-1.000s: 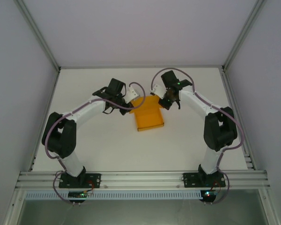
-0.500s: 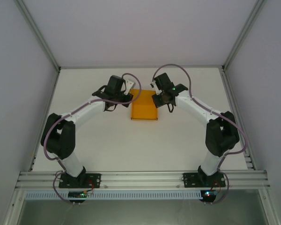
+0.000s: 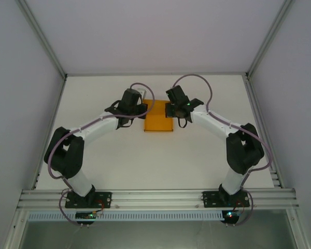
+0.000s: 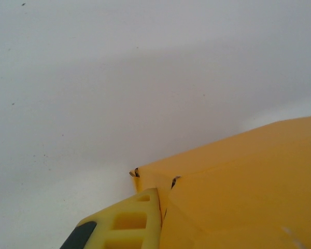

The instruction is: Assemble paper box

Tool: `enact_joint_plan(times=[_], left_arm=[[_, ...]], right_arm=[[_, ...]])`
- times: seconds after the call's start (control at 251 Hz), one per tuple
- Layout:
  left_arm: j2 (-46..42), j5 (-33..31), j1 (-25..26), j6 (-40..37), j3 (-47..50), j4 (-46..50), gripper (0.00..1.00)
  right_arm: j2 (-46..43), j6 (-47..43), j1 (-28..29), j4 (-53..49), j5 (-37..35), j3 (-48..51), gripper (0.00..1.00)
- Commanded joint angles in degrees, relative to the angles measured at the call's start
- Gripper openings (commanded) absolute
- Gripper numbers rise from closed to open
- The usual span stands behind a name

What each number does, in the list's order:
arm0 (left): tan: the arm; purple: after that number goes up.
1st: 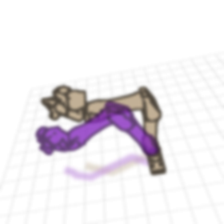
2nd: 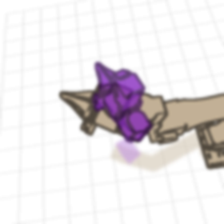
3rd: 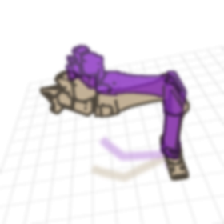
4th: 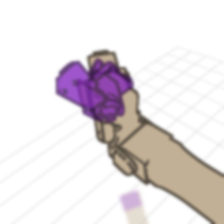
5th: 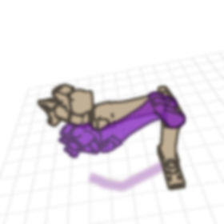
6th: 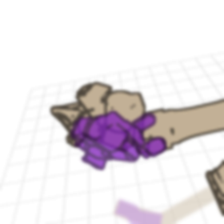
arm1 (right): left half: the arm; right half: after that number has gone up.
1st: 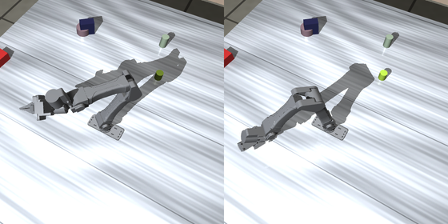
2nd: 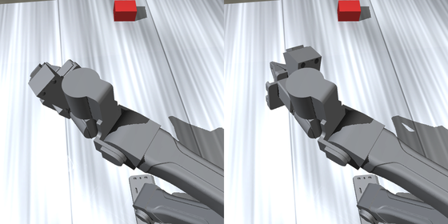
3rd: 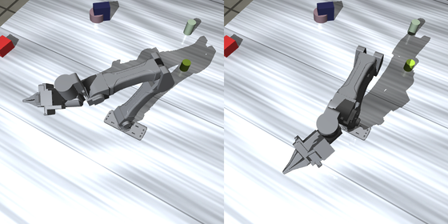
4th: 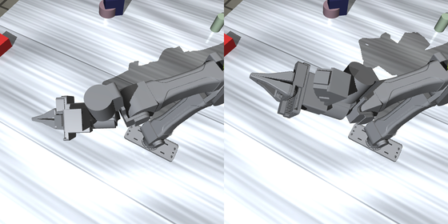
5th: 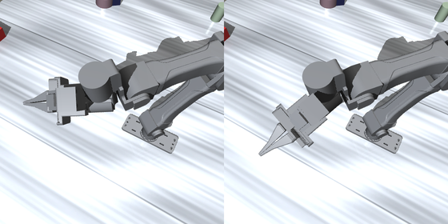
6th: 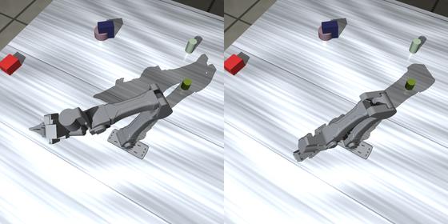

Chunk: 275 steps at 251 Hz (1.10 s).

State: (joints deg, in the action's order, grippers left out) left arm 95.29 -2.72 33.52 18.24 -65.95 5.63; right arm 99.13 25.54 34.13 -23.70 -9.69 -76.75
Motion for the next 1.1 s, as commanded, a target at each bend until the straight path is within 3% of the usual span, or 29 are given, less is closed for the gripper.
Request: enact_joint_plan(times=[0.0,0.459,0.639,0.806,1.094], left_arm=[[-1.3,3.4,1.1,7.8,0.9,-5.7,0.01],[2.8,5.0,1.2,19.5,0.5,-12.0,0.00],[5.2,2.1,1.3,18.6,1.7,-13.0,0.00],[7.5,3.7,1.5,16.6,1.9,-12.6,0.00],[3.1,4.0,1.6,12.1,9.7,-14.4,0.03]], right_arm=[[0.9,4.0,2.0,8.1,5.3,-2.8,0.04],[4.4,6.1,3.7,11.8,2.2,-4.3,0.04],[4.9,6.1,3.7,11.9,2.9,-3.2,0.04],[5.7,6.1,2.6,13.4,3.6,-0.9,0.04],[4.7,6.6,2.1,15.9,0.6,5.0,0.04]])
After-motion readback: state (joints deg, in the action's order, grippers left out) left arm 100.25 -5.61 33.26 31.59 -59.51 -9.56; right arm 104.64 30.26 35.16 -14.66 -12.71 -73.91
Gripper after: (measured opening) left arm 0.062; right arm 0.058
